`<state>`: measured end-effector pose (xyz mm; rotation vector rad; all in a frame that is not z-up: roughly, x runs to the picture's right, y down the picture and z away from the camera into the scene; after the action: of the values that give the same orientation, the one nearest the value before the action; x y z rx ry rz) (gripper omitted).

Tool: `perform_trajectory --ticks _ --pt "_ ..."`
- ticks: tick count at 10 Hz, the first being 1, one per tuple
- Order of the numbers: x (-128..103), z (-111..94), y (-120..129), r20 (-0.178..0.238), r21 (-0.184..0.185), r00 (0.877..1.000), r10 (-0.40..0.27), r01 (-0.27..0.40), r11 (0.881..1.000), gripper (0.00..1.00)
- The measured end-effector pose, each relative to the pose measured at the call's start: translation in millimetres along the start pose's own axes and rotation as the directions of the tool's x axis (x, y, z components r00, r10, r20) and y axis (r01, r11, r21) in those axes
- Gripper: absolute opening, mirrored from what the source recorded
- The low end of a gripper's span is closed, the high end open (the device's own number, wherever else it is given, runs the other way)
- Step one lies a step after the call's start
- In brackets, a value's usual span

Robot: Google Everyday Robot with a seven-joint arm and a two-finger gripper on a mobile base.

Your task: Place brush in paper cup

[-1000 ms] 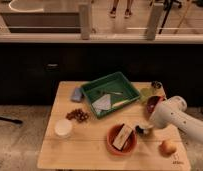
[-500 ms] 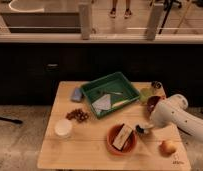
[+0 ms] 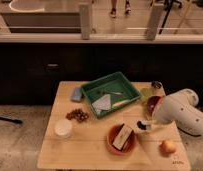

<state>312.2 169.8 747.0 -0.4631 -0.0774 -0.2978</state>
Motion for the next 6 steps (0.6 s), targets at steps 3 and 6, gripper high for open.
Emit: perform_trajectory --ticks 3,6 --pt "-6 -22 -17 -0.021 0.020 0.999 -0.043 0.044 0.999 0.00" --pt "-17 -29 -40 -0.028 0.032 0.996 -0.089 0.089 0.995 0.00"
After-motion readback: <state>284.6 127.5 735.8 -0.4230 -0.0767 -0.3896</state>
